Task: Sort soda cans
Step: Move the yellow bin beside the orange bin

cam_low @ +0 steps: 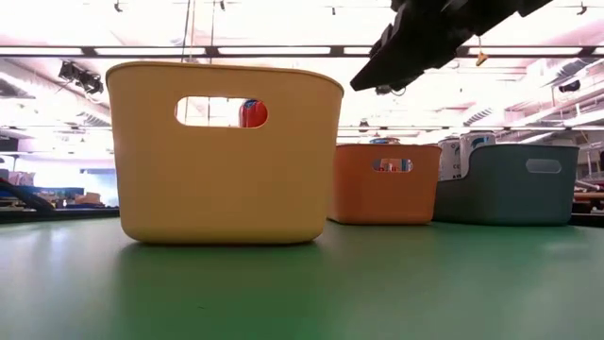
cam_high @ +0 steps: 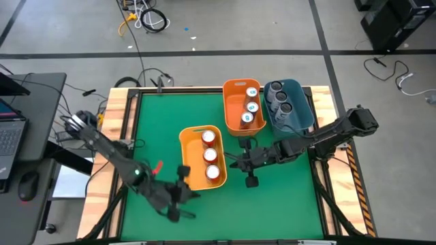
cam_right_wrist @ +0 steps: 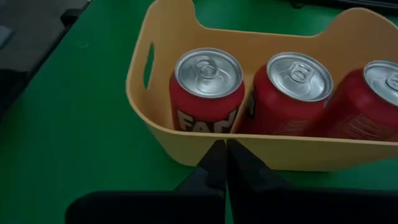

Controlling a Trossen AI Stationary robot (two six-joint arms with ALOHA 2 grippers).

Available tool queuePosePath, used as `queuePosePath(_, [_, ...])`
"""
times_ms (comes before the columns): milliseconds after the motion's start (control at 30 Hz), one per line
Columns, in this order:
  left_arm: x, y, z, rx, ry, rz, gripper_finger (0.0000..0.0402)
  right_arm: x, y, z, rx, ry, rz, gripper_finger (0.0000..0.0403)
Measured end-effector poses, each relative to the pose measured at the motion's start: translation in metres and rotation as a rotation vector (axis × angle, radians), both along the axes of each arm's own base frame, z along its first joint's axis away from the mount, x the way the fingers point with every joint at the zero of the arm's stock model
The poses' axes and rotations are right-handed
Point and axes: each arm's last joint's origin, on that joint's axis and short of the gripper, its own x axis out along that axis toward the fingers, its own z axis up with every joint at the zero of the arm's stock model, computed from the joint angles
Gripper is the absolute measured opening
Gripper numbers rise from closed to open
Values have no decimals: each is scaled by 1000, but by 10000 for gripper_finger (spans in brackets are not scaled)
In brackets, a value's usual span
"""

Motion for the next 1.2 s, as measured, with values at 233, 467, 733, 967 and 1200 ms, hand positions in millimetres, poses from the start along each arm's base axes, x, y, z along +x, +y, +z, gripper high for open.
queuePosePath(233, [21, -29, -33, -36, 145, 46, 0, -4, 13, 0, -19, -13, -41, 0])
queuePosePath(467, [36, -22, -67, -1, 191, 250, 1, -5, 16, 0, -15, -16, -63, 0])
queuePosePath(733, [38, 0, -87, 37, 192, 459, 1, -5, 15, 0, -22, -15, -63, 0])
queuePosePath(967, [48, 25, -97, 32, 130, 564, 1, -4, 10, 0, -37, -8, -73, 0])
queuePosePath(1200, [58, 50, -111, 21, 76, 610, 1, -3, 5, -1, -44, 0, -85, 0])
